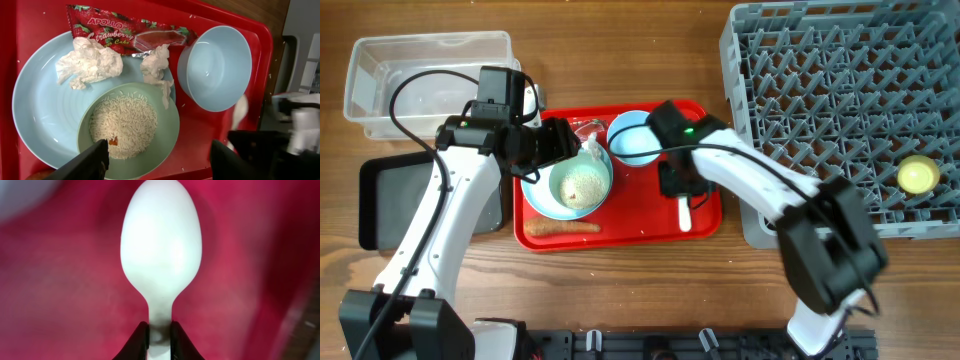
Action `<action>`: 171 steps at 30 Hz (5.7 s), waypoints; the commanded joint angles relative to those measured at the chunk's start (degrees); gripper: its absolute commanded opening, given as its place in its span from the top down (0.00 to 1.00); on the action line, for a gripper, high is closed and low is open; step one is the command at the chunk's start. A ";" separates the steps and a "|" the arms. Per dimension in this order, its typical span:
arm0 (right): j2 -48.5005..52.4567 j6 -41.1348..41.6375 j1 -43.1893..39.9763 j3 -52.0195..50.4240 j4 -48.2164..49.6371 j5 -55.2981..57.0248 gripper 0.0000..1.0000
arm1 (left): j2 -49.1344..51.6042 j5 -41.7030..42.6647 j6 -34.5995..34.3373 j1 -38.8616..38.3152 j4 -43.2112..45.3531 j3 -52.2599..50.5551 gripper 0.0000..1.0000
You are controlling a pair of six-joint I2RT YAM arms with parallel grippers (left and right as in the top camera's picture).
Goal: Sort waste into correct bins and load items into the dishwasher rack
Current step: 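Reach the right gripper to the white spoon and grasp it, then place the white spoon upright in the rack with the right gripper, then reach the right gripper to the light-blue bowl and grasp it, then carry the light-blue bowl to the rack's top right and release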
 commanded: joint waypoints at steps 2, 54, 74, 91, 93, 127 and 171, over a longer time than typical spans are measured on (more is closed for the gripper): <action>-13.90 -6.56 -4.44 0.24 -1.55 0.61 0.96 | -0.96 -0.57 0.72 0.26 0.00 0.70 0.36; -19.74 -20.31 -17.57 3.19 6.56 -17.84 0.38 | -0.96 -5.14 0.72 0.28 -0.90 0.70 0.31; 3.89 -2.73 -5.22 3.19 23.12 -4.15 0.42 | -0.96 -13.53 0.70 0.33 -1.36 0.70 0.25; 1.79 -4.50 -7.45 3.21 19.54 -2.14 0.96 | -0.96 -14.27 0.68 0.33 -1.33 0.70 0.24; -2.84 -7.15 -8.87 3.21 18.08 1.22 0.96 | -0.96 -14.27 0.68 0.33 -1.31 0.70 0.24; 5.75 -71.93 -55.93 2.97 74.73 47.76 0.96 | -0.96 -14.03 0.48 0.31 -2.05 0.70 0.24; 9.05 -66.95 -51.32 2.75 67.34 56.30 0.40 | -0.96 -13.62 0.28 0.33 -2.38 0.70 0.24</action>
